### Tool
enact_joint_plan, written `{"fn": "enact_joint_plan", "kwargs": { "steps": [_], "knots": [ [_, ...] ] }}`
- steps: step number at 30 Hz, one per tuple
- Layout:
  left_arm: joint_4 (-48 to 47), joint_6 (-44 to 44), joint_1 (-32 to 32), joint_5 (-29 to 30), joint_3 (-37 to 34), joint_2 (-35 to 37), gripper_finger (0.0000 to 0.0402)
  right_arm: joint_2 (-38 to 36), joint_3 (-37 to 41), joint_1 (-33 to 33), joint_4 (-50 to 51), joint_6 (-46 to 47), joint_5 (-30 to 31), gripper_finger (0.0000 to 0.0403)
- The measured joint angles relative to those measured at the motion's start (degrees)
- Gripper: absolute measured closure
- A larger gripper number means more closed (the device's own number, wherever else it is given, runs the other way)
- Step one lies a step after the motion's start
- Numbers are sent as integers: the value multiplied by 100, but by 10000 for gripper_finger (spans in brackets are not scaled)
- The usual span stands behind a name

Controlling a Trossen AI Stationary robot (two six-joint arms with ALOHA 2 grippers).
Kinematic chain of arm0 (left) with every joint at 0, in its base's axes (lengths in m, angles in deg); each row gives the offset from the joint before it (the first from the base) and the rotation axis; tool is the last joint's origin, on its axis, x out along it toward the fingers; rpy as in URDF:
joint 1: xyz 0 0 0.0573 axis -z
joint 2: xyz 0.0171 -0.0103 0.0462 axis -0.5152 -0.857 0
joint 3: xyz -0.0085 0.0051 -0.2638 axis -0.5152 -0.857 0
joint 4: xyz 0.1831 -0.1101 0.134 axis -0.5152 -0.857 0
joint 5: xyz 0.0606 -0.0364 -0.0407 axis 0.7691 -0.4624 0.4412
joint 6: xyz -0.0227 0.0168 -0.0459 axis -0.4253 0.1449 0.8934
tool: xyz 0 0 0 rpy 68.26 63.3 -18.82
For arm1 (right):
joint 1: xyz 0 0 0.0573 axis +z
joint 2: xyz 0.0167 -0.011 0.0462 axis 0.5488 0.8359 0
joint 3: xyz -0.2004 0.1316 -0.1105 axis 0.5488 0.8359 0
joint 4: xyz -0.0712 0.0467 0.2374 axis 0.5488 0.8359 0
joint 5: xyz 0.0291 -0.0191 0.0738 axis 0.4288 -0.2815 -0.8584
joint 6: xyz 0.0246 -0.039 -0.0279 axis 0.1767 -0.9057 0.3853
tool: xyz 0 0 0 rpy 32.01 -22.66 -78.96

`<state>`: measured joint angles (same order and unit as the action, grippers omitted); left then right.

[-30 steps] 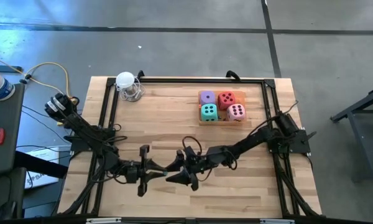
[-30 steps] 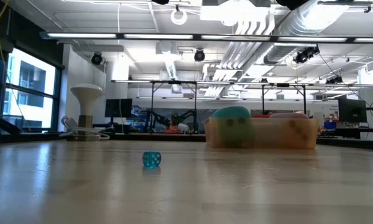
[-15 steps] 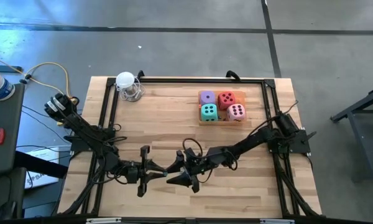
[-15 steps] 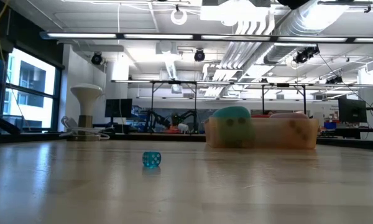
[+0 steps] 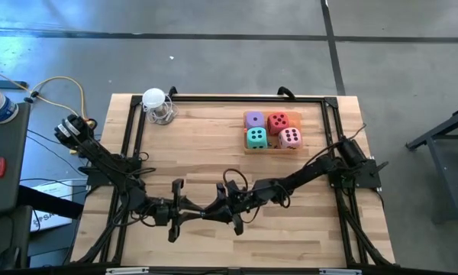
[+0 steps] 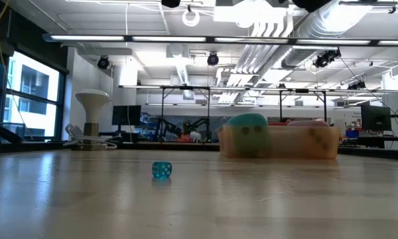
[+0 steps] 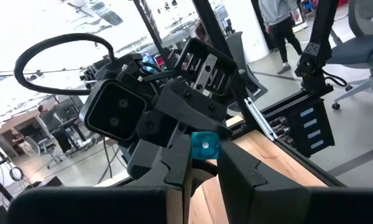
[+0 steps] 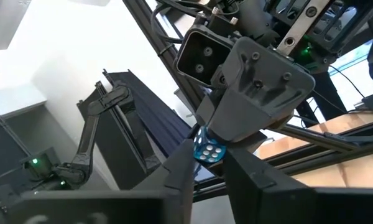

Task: Pick & Place Dice
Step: Put the small light blue die into the the orange bin

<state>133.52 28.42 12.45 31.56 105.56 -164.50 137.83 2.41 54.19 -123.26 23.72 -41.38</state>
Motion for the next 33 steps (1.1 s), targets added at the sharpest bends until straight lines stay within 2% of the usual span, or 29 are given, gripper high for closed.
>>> {"fn": "enact_joint_plan", "kwargs": {
  "steps": [3, 5, 12, 22, 33],
  "knots": [
    [-14, -19, 2, -6, 0, 0, 352, 0, 0, 2, 23, -1, -34, 363],
    [-36, -17, 2, -12, 0, 0, 352, 0, 0, 2, 48, -9, -38, 364],
    [-130, 36, 0, 5, -2, -1, 352, 0, 0, 0, 83, -60, -14, 319],
    [-361, 64, 33, -1, 0, 2, 352, 0, 5, -7, 94, -105, -27, 345],
    [-784, -19, 74, -20, 4, 4, 352, 0, 9, -7, 179, -110, -22, 333]
  ]
}}
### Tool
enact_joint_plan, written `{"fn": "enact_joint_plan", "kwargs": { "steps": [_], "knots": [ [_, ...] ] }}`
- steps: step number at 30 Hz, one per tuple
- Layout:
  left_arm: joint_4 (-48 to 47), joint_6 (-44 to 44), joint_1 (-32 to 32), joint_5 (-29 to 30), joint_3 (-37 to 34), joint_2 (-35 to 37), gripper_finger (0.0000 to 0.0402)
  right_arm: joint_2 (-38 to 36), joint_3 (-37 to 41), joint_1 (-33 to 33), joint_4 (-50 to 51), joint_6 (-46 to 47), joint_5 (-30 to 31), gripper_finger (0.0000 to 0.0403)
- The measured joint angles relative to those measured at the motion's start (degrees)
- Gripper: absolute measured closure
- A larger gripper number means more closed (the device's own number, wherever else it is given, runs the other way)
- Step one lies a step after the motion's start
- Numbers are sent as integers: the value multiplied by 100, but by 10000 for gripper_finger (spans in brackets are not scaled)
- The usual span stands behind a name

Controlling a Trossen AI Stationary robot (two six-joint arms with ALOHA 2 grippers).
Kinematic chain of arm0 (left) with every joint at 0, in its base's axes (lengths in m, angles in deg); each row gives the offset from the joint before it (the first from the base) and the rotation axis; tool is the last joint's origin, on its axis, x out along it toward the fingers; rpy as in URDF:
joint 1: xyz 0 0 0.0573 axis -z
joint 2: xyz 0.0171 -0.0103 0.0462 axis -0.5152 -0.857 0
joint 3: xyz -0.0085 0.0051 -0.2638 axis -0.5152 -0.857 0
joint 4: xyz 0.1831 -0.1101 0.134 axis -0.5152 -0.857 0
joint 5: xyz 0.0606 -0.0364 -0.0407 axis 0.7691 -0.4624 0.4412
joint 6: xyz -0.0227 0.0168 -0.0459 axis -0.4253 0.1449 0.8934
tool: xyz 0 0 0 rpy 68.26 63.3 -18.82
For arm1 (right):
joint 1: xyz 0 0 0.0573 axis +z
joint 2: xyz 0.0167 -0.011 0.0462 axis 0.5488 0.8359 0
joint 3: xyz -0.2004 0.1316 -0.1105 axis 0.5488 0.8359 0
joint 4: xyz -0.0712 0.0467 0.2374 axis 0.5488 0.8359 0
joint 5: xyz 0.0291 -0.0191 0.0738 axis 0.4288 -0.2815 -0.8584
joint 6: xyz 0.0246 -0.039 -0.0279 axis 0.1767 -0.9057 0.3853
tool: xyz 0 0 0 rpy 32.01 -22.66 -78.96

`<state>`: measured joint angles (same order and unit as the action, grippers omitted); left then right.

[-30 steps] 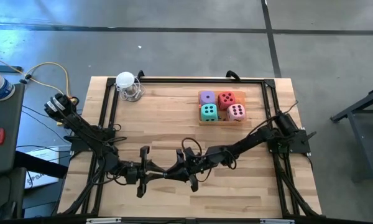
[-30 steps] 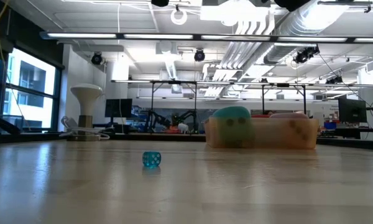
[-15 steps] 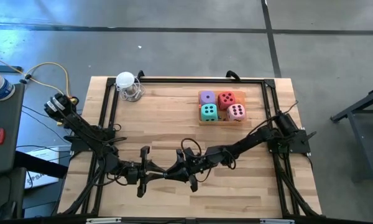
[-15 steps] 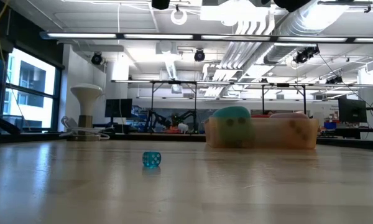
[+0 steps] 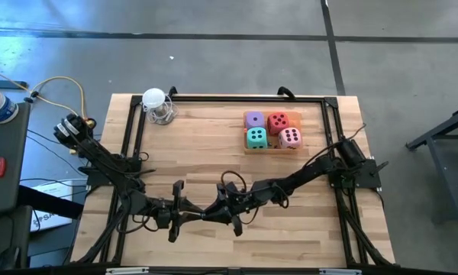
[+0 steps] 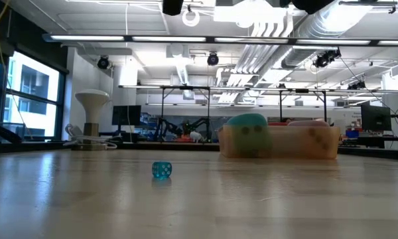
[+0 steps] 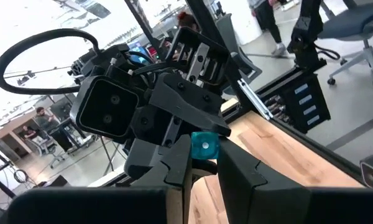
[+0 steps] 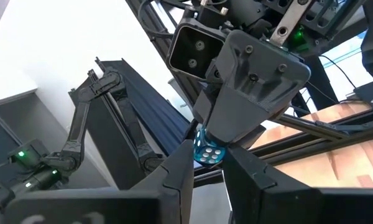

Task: Pick & Place Dice
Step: Put the small light blue die into the the orange bin

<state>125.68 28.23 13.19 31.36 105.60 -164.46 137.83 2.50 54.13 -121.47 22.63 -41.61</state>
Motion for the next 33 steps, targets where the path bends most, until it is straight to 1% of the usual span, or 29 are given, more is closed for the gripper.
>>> {"fn": "enact_joint_plan", "kwargs": {
  "steps": [8, 14, 19, 21, 25, 29, 33],
  "knots": [
    [-132, -378, 25, -1, 0, -2, 352, 0, 0, 0, 10, 0, 11, 337],
    [-221, -391, 27, -3, -4, -5, 352, 0, 0, -2, 96, 0, 11, 339],
    [-230, -439, 27, -16, -4, -7, 352, 0, 0, -20, 124, -15, -94, 365],
    [-227, -431, 27, -17, -7, -8, 349, 0, 0, -38, 127, -15, -181, 366],
    [-230, -630, 38, -19, -9, -9, 327, 0, 0, -39, 155, -37, -167, 367],
    [-257, -854, 95, -5, -13, -17, 296, 0, 0, -38, 234, -39, -147, 367],
    [-256, -863, 144, -3, -13, -15, 264, 0, -11, -42, 223, -54, -146, 367]
  ]
}}
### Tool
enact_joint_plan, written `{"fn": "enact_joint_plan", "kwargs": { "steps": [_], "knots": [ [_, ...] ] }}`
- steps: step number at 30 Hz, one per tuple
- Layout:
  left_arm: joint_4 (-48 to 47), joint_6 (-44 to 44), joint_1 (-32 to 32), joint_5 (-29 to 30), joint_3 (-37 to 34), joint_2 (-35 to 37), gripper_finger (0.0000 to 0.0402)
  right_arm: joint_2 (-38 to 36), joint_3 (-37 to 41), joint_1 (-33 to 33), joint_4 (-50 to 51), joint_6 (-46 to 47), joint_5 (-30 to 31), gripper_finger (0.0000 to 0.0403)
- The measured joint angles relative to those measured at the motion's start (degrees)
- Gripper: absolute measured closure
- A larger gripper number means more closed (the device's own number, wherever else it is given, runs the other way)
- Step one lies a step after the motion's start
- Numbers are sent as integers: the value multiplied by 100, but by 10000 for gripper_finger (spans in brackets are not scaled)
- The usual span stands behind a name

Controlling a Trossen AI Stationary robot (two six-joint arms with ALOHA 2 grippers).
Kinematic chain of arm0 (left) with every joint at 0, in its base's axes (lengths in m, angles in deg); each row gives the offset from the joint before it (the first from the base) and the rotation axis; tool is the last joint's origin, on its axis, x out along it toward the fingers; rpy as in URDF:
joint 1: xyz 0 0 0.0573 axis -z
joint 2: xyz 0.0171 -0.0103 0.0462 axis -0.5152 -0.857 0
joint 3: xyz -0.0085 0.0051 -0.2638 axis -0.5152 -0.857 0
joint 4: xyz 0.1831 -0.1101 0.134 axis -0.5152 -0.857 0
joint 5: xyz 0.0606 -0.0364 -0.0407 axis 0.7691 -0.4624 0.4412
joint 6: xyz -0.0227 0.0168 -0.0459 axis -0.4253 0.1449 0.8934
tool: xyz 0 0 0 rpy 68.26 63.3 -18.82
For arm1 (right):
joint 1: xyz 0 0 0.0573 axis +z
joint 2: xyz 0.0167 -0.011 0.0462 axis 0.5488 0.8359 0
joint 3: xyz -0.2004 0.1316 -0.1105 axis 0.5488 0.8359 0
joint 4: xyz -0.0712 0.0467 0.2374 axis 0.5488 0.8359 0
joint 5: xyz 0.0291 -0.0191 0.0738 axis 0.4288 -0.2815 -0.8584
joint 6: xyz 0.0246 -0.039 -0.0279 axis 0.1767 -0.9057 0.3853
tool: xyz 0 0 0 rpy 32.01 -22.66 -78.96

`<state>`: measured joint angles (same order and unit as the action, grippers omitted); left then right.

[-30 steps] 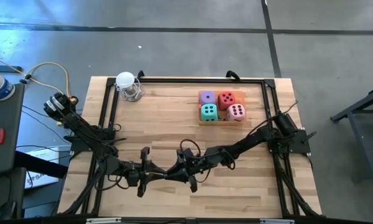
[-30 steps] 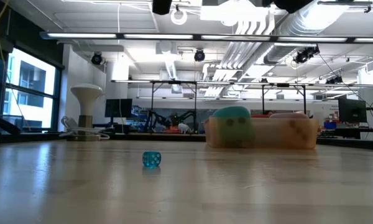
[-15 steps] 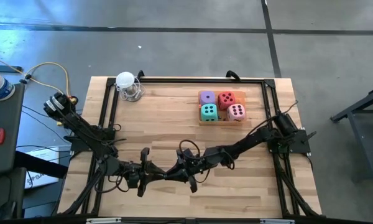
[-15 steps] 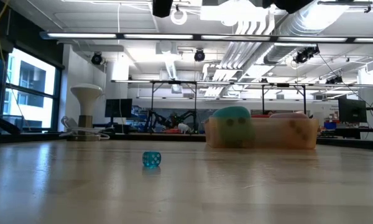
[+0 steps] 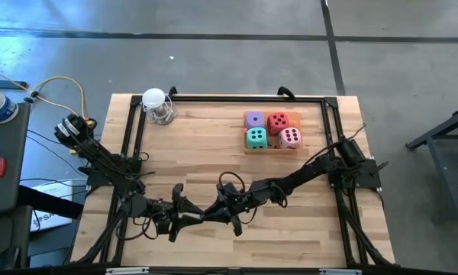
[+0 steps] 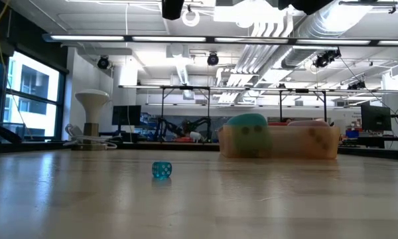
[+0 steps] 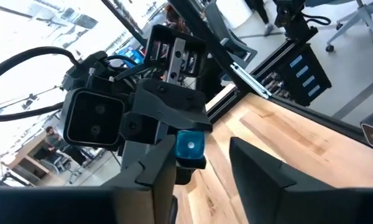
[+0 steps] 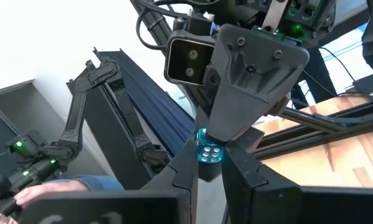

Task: Pick & Place Dice
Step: Put the small light blue die into the the orange bin

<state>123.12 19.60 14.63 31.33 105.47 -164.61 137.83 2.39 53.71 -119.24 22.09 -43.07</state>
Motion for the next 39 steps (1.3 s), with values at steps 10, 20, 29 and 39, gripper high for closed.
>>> {"fn": "enact_joint_plan", "kwargs": {
  "steps": [10, 20, 29, 39],
  "knots": [
    [295, -434, 238, 439, -26, -13, 225, -43, -30, 4, 163, 16, -119, 367],
    [314, -112, 269, 608, -20, -11, 224, -114, -22, 29, 414, 36, -310, 366],
    [-263, 1301, 473, 669, -13, -4, 224, -1016, -13, 216, 3399, -605, 2000, 366],
    [-372, 1814, 606, 662, -4, 0, 224, -2071, -7, 403, 8239, 2063, 5882, 368]
  ]
}}
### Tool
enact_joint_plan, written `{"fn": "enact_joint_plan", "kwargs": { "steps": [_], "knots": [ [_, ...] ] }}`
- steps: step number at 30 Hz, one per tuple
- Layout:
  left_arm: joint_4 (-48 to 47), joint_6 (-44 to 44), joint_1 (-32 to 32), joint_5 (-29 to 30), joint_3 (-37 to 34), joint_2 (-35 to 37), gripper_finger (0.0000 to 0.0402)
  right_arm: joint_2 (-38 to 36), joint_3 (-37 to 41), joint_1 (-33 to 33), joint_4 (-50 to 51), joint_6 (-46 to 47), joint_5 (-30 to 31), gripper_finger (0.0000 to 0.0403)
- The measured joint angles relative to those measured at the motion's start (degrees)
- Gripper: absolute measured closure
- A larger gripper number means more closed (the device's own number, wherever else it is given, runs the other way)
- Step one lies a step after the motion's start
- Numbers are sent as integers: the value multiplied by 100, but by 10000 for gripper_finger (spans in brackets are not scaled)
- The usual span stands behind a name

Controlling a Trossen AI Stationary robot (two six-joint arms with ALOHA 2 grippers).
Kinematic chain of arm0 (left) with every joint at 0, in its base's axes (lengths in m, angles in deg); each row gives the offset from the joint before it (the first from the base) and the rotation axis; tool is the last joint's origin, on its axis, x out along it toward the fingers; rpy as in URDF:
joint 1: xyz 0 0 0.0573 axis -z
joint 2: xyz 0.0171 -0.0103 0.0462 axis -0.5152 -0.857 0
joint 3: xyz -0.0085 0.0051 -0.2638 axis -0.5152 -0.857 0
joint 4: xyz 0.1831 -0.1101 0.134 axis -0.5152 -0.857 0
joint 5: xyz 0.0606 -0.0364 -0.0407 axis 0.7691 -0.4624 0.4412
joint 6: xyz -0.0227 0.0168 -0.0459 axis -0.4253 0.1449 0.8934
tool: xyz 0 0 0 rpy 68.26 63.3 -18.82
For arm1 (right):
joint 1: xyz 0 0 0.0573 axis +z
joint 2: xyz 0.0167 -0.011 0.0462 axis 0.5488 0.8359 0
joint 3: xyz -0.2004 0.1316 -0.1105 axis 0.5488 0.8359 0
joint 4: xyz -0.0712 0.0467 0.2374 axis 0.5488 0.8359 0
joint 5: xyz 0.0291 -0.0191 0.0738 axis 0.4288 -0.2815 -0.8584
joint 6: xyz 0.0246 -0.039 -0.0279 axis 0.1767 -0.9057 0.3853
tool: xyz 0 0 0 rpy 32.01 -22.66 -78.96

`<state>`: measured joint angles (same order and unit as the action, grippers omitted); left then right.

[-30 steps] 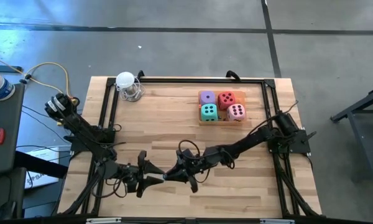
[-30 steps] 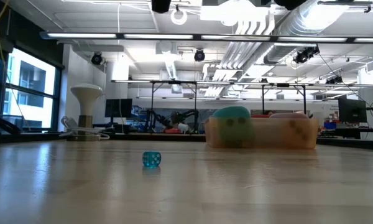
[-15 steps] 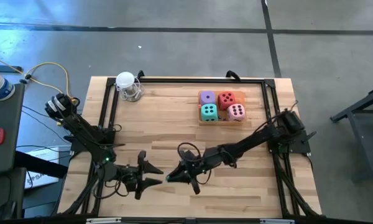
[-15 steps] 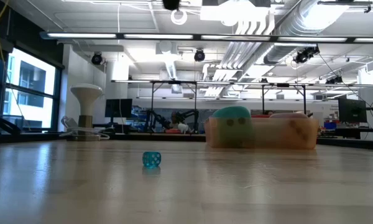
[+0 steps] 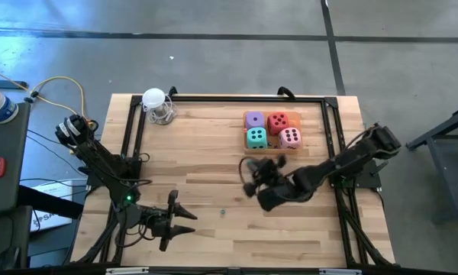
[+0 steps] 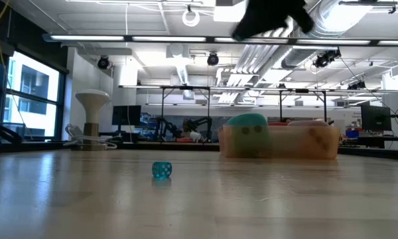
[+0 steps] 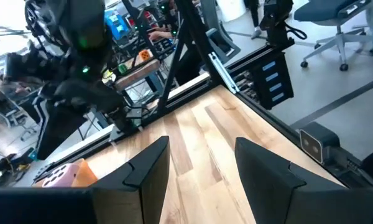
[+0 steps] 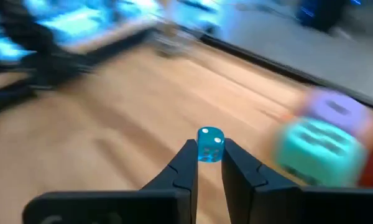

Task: Pick & Place Dice
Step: Put the small light blue die into the the orange bin

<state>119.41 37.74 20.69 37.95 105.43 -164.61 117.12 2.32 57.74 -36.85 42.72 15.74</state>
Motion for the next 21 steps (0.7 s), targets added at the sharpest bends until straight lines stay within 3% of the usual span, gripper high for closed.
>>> {"fn": "enact_joint_plan", "kwargs": {
  "steps": [4, 7, 12, 21],
  "knots": [
    [-7, 15, -22, 0, 4, 0, 224, -163, 0, -352, 2141, 1930, -98, 366],
    [-5, 18, -43, 0, 4, 1, 224, -139, 7, -676, 3135, 2745, -398, 367],
    [-2, 18, -70, 0, 4, 4, 224, 145, 7, -1307, 3372, 2785, -1127, 355],
    [-31, 577, -70, -2, 4, 7, 224, 634, 11, -2108, 3985, 2414, -1353, 303]
  ]
}}
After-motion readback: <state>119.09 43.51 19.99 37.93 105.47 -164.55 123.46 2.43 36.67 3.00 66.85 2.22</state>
